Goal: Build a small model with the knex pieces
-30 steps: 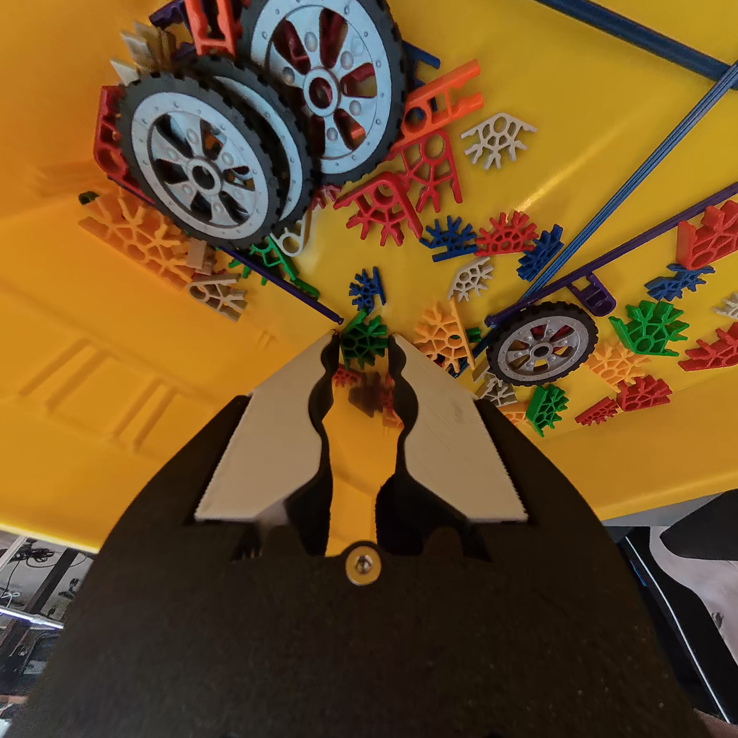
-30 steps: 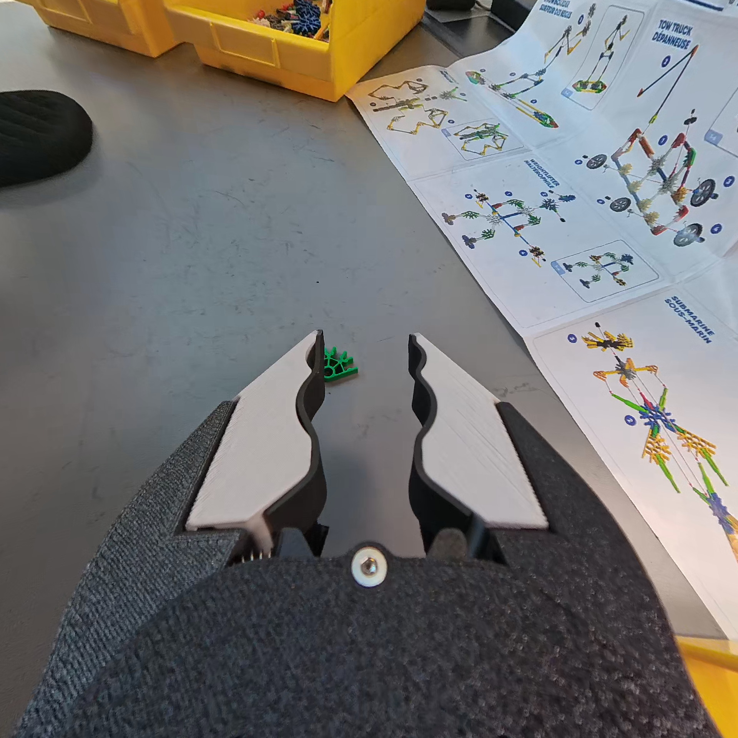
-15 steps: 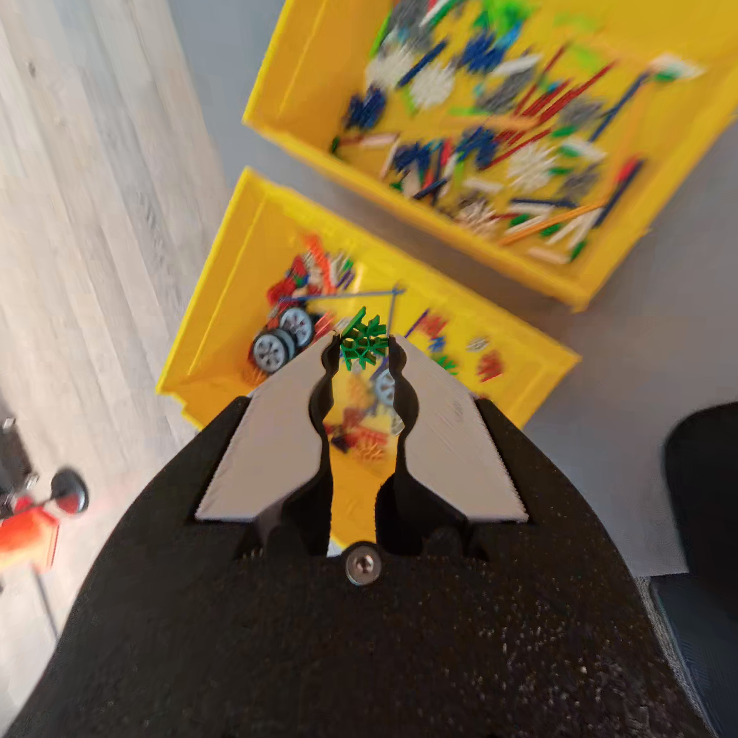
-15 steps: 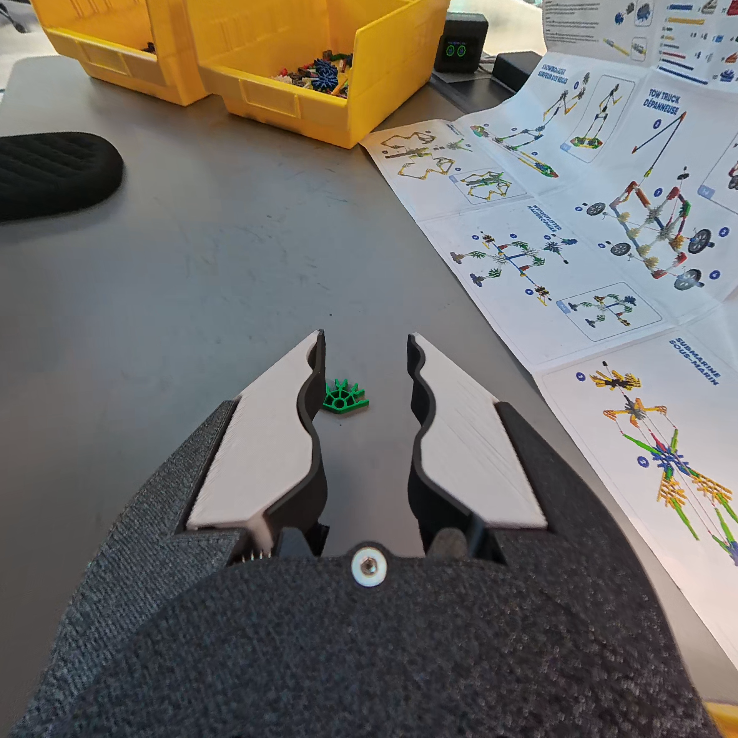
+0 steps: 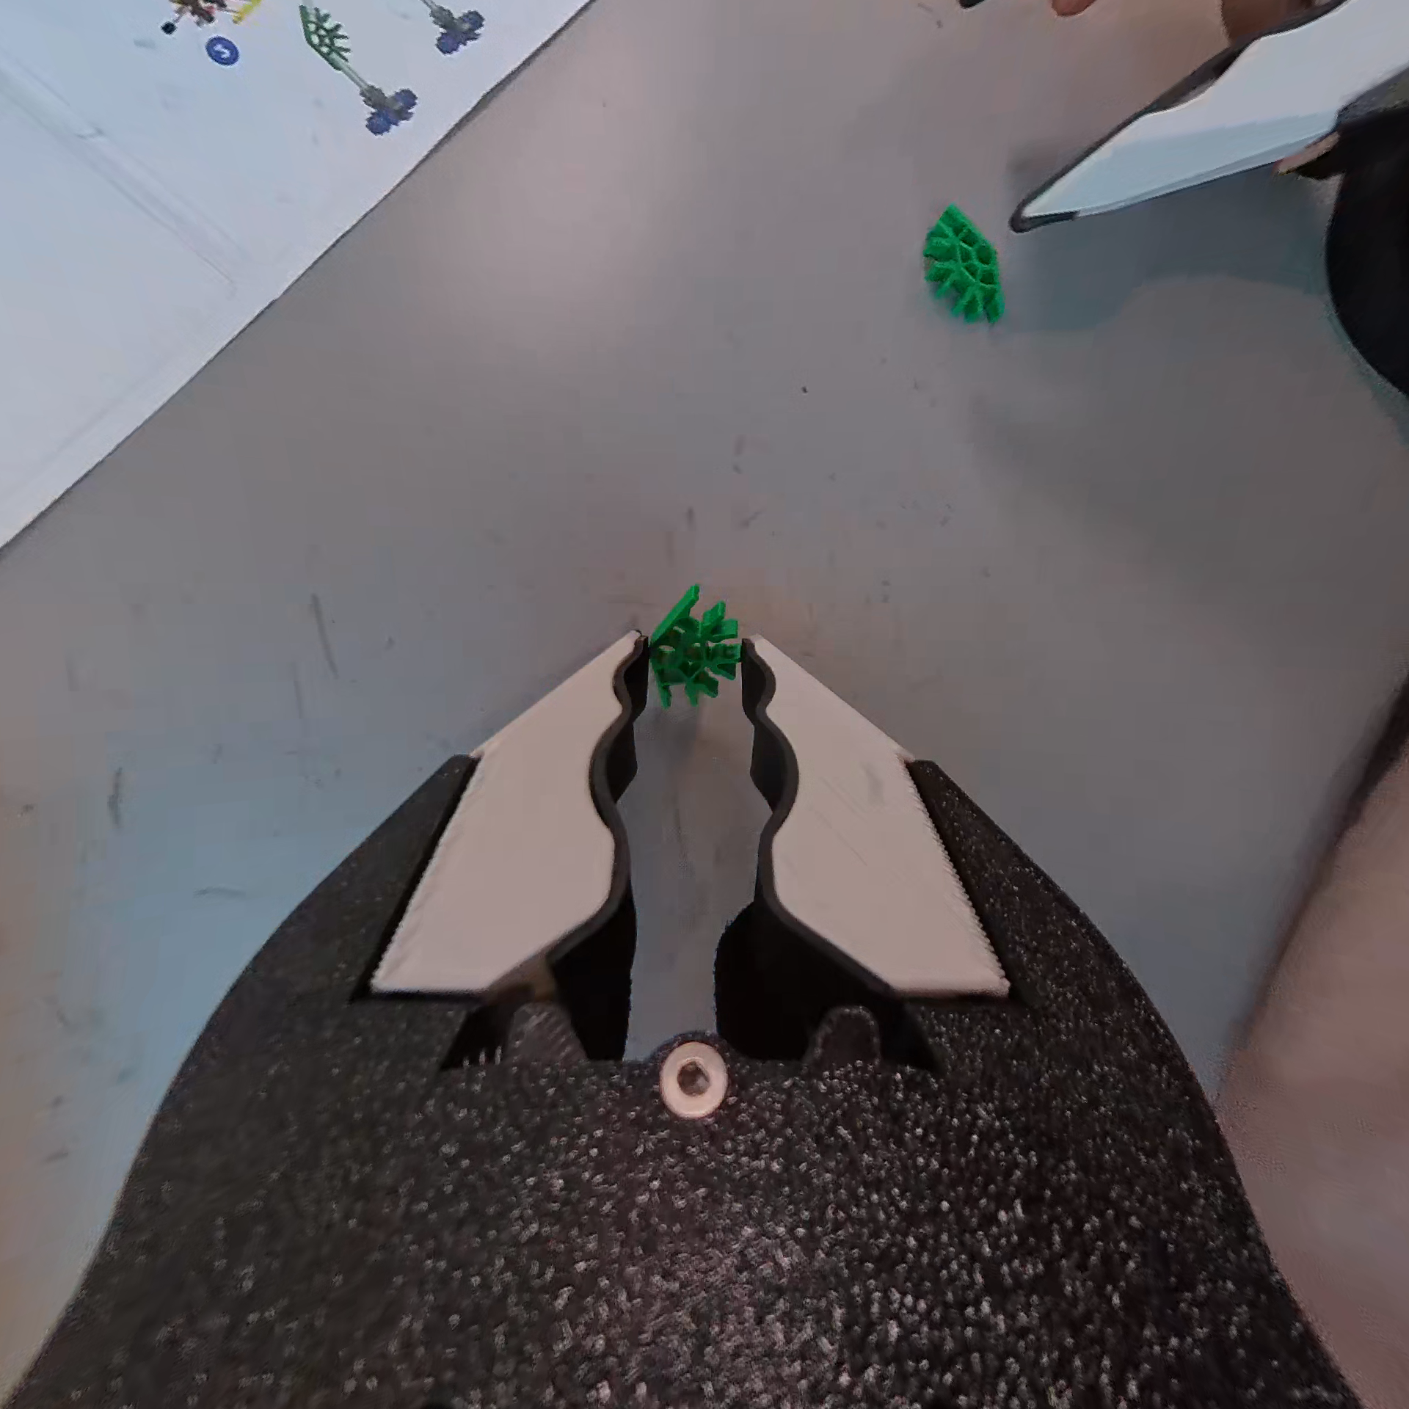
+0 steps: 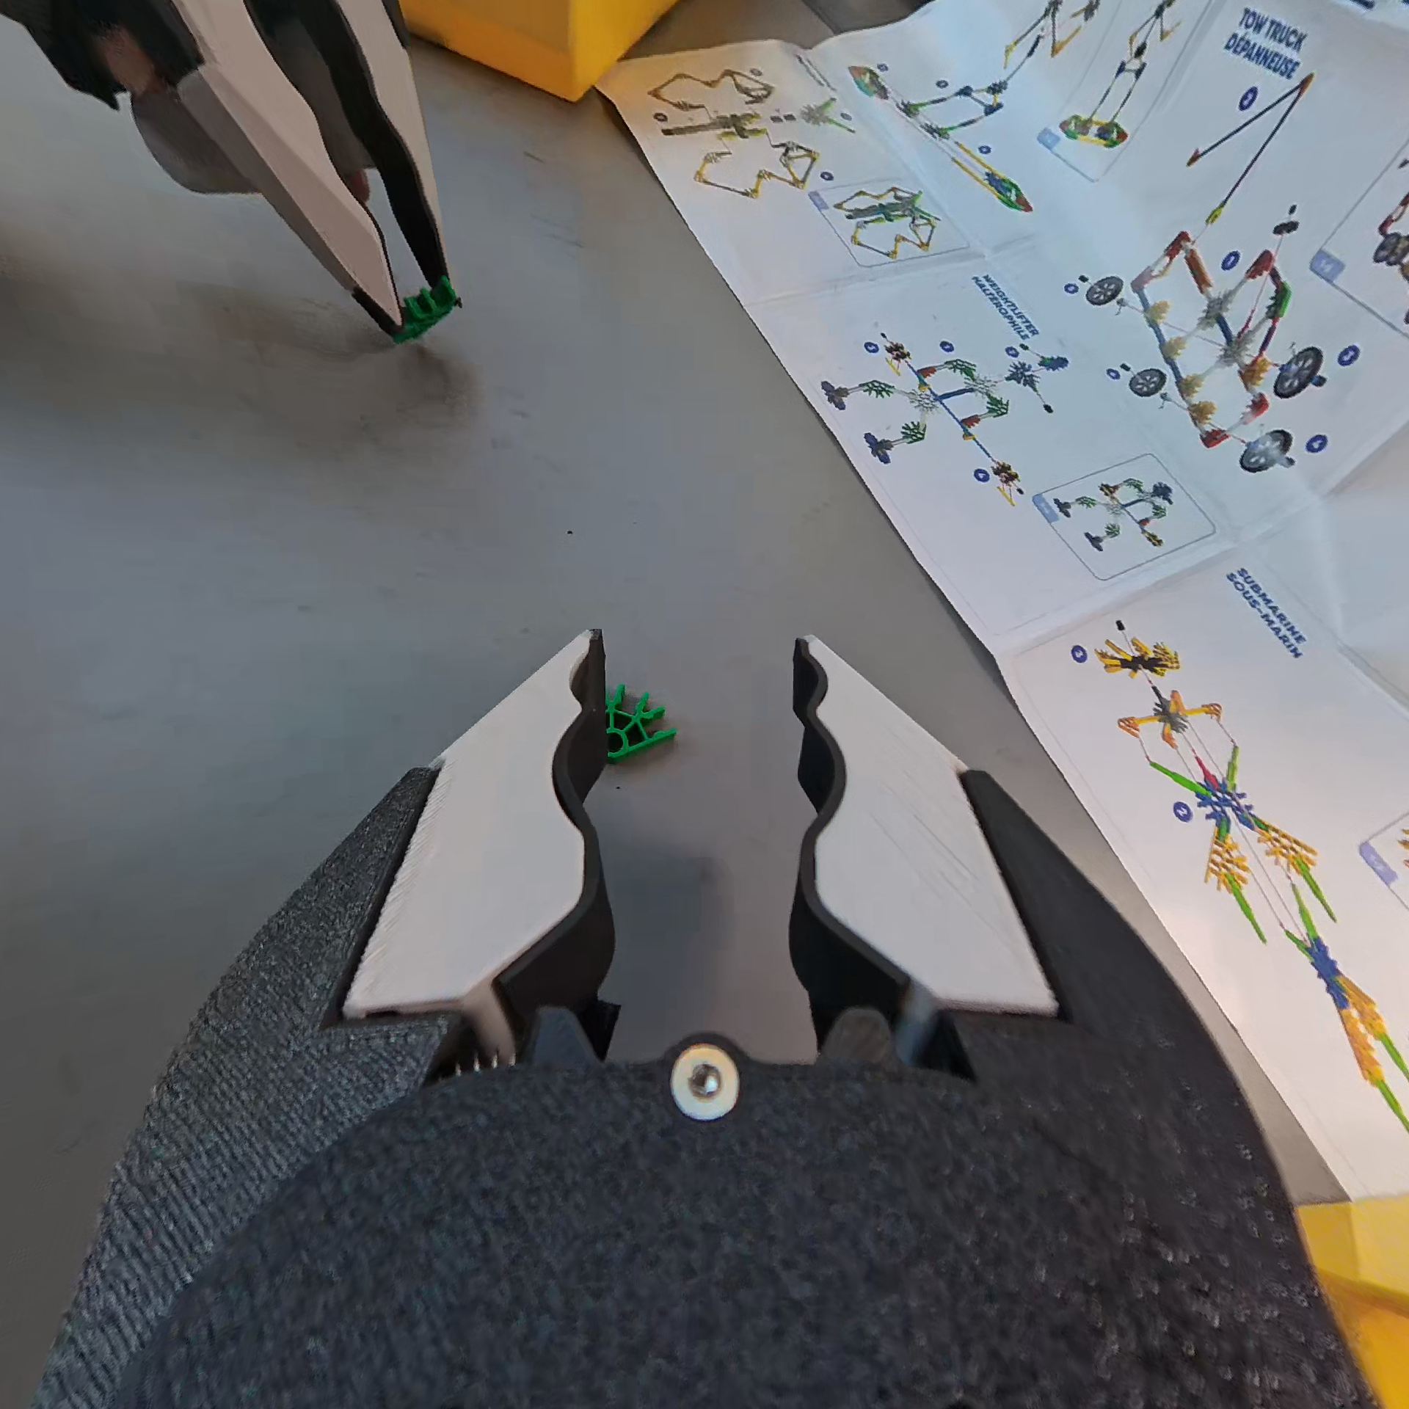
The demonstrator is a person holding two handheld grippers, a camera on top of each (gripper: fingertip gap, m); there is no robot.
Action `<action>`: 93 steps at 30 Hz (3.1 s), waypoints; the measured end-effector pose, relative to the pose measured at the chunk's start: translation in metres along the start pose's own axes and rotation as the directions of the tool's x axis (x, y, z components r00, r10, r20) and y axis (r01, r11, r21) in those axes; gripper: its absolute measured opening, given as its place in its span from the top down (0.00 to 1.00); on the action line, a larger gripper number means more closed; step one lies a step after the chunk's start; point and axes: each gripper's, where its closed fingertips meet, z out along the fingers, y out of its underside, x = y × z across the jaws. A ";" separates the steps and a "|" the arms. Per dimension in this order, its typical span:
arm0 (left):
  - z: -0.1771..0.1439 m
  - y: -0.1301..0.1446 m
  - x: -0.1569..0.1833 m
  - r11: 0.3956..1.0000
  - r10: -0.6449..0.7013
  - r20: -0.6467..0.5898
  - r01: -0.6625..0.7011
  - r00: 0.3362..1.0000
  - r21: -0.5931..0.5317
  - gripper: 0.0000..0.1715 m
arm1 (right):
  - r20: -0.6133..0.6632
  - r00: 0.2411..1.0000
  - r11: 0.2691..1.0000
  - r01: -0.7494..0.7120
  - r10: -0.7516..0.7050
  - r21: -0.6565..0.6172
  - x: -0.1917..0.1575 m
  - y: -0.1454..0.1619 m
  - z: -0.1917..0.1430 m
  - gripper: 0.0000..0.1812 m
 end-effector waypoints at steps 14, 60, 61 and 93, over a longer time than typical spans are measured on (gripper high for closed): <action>0.002 -0.015 -0.015 0.995 -0.017 0.003 0.016 1.000 0.096 0.81 | -0.015 1.000 1.000 -0.009 0.009 -0.015 0.001 0.002 0.000 0.73; 0.015 0.000 -0.018 0.945 0.274 0.081 -0.283 0.958 0.161 0.87 | 0.035 0.999 0.997 -0.015 0.012 0.072 -0.004 -0.009 -0.001 0.78; 0.015 -0.001 -0.018 0.946 0.270 0.085 -0.281 0.959 0.162 0.87 | 0.034 0.999 0.997 -0.014 0.012 0.072 -0.004 -0.009 -0.001 0.78; -0.188 -0.081 -0.093 0.634 -0.012 0.588 -0.449 0.809 0.630 0.87 | -0.003 1.000 0.985 -0.026 0.026 0.170 0.004 -0.023 -0.009 0.79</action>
